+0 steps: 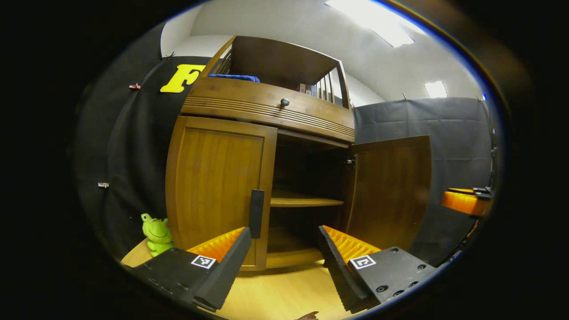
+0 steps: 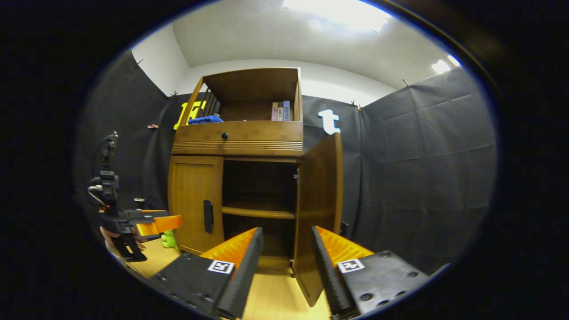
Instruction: Open the right door of the double-door shoe cabinet with the right hand, and open the left door with the left hand.
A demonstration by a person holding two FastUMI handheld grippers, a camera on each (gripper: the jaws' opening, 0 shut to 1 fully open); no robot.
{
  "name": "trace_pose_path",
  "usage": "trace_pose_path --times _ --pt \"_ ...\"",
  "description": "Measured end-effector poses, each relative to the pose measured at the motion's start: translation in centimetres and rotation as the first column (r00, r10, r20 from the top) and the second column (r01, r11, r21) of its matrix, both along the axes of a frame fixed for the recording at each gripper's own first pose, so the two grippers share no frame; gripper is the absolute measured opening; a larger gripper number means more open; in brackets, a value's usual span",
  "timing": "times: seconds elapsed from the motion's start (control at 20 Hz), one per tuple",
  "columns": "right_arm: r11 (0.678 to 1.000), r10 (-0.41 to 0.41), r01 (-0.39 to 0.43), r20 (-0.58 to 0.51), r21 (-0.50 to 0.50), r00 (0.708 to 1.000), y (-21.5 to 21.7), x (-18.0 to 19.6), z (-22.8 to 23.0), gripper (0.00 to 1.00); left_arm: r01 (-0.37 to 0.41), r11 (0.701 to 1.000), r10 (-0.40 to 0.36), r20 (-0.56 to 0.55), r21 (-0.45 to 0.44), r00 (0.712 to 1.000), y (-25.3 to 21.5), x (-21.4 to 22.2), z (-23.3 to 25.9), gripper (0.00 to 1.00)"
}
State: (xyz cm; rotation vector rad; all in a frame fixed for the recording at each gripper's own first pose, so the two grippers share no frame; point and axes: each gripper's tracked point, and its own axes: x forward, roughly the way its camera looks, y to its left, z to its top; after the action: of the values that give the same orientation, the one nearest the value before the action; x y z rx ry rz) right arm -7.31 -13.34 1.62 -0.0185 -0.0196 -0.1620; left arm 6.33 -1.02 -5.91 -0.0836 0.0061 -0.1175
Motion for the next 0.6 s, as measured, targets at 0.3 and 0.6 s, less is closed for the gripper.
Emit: trace_pose_path --times 0.3,0.6 --pt "0.998 0.062 -0.062 0.029 -0.008 0.998 2.3 0.8 1.3 0.95 -0.093 0.994 0.094 -0.014 0.059 0.995 2.4 8.6 -2.5 0.93" --pt "0.994 0.103 -0.103 -0.002 -0.026 0.995 2.6 2.6 -0.5 0.95 -0.168 0.985 0.169 -0.03 0.034 0.985 4.5 14.9 -5.0 0.91"
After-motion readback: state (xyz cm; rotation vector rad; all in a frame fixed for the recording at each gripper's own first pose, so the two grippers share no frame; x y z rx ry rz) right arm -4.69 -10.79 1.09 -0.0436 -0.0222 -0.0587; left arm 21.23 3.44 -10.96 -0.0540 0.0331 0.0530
